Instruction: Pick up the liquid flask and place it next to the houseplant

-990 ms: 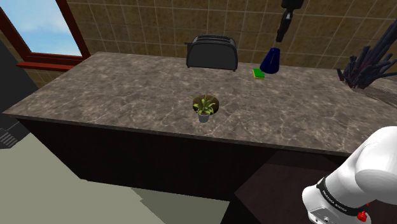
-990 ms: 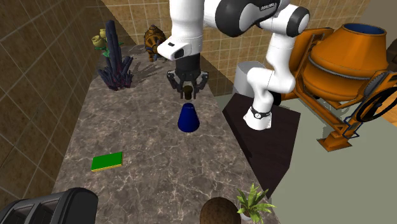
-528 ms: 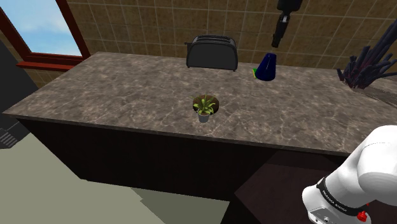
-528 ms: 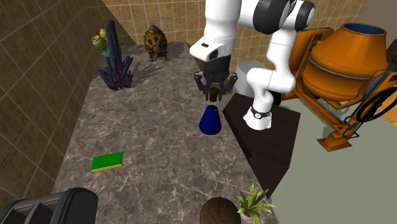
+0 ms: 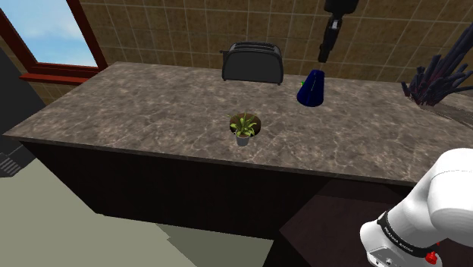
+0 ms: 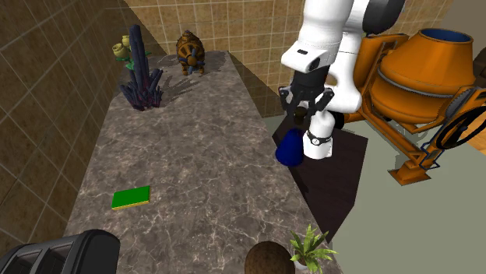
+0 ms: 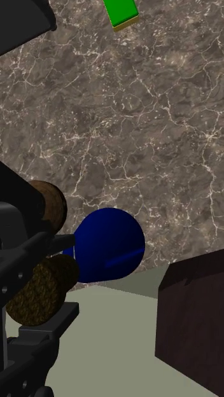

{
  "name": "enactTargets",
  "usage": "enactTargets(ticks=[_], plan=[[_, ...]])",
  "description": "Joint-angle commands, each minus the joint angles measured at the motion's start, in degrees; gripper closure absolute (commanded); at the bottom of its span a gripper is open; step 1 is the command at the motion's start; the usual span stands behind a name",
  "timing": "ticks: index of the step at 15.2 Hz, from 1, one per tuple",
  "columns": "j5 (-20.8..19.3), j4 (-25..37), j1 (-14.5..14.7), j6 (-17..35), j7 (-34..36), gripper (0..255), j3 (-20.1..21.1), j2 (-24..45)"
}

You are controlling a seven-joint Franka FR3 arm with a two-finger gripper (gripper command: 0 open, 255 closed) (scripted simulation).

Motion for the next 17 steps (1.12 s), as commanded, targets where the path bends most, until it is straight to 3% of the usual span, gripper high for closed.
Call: enactTargets(ticks=[1, 17], plan=[[0.5, -2.0, 0.9, -0.1, 3.0, 255, 2.1, -1.9], [0.1, -16.6, 0.6, 12.0, 3.6, 255, 1.8, -4.4]])
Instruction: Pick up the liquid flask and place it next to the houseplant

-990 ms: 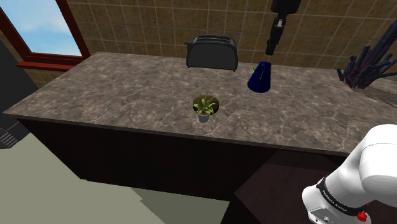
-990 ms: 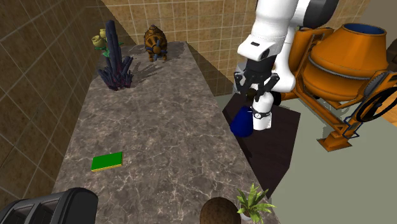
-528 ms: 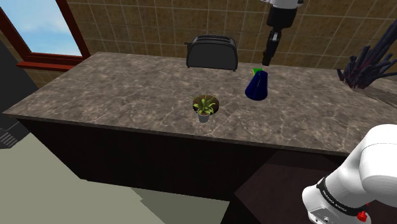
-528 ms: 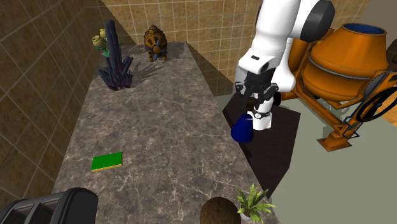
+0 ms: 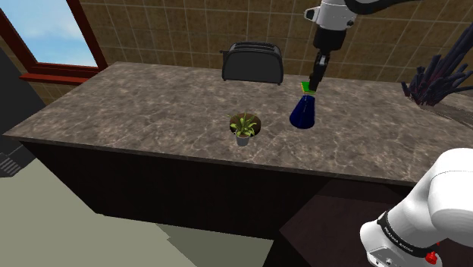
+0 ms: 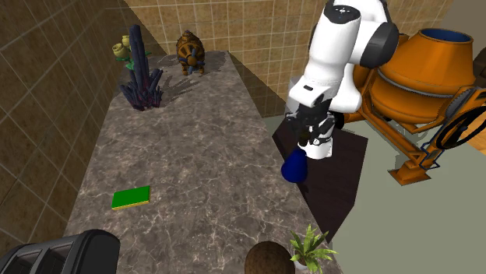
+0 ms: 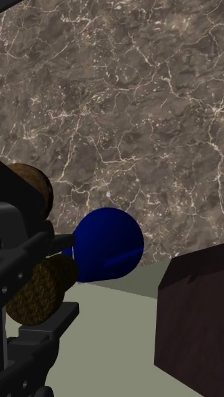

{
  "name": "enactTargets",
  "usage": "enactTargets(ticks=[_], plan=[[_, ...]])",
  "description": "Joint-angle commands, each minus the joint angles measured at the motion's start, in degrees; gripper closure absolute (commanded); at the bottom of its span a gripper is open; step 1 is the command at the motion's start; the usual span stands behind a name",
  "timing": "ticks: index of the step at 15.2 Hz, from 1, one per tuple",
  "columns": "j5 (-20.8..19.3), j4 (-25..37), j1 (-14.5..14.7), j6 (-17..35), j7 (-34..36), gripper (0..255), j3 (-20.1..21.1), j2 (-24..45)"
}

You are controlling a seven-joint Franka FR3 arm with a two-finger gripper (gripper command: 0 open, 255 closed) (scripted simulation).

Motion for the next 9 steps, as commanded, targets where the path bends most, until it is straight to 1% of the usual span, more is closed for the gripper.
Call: enactTargets(ticks=[1, 9], plan=[[0.0, -1.7, 0.0, 1.6, 0.1, 255, 0.0, -0.1], [-0.2, -7.8, -0.1, 7.8, 0.3, 255, -0.3, -0.1]])
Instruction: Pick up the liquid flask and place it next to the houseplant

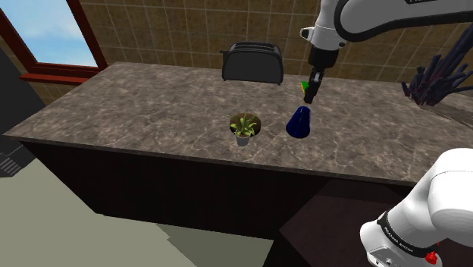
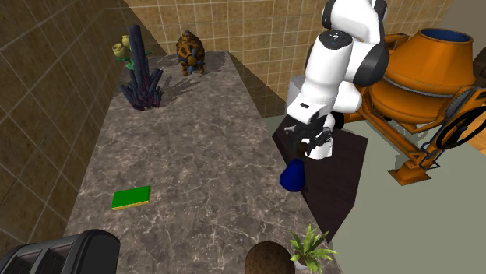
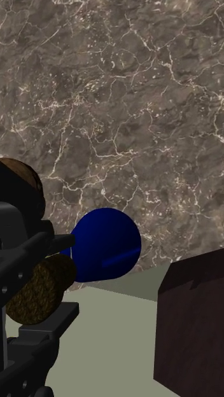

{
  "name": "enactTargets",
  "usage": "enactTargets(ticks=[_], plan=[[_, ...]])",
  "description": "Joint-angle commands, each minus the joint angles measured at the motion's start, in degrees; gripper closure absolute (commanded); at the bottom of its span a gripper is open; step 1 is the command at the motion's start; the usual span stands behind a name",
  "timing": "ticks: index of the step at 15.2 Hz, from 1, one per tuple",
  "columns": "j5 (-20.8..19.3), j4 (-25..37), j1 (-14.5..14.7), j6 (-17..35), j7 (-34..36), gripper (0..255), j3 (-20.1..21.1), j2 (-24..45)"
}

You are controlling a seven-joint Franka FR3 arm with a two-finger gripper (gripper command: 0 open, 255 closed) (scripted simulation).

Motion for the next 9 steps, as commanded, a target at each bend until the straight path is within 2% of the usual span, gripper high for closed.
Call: enactTargets(ticks=[1, 9], plan=[[-0.1, -1.6, 0.0, 1.7, 0.0, 255, -0.1, 0.1], [-0.3, -6.9, -0.1, 8.1, 0.2, 255, -0.4, 1.1]])
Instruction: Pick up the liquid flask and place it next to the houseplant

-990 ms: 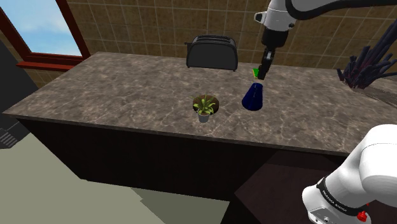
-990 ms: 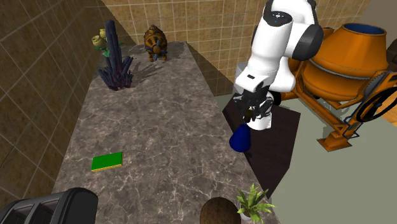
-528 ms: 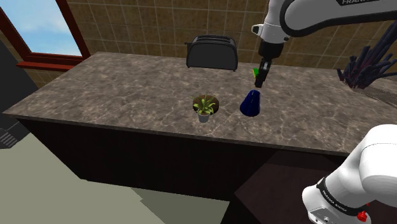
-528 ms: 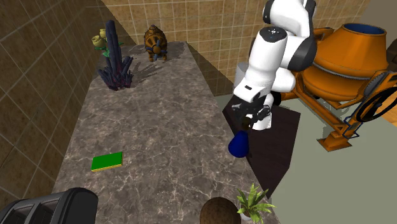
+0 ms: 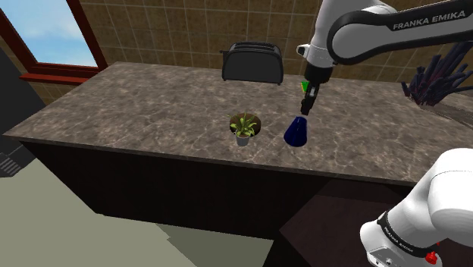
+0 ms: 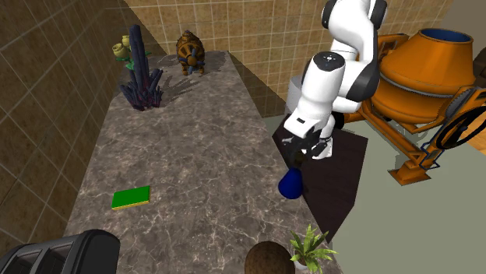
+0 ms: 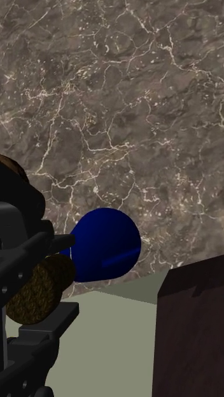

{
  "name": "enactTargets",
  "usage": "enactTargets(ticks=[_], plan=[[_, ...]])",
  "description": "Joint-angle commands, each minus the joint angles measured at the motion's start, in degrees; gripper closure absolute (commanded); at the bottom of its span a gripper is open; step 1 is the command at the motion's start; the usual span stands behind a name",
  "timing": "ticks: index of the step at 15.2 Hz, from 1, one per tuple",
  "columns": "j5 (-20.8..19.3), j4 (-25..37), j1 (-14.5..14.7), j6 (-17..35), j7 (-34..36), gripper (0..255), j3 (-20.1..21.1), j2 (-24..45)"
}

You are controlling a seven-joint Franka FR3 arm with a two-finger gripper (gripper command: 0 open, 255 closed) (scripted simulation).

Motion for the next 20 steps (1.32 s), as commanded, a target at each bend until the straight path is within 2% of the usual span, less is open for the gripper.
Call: enactTargets(ticks=[1, 13, 20], plan=[[0.0, -1.3, 0.0, 1.9, 0.1, 255, 0.0, 0.5], [-0.3, -7.9, -0.1, 12.0, 0.3, 255, -0.6, 4.0], [-0.3, -8.1, -0.1, 12.4, 0.3, 255, -0.6, 4.2]])
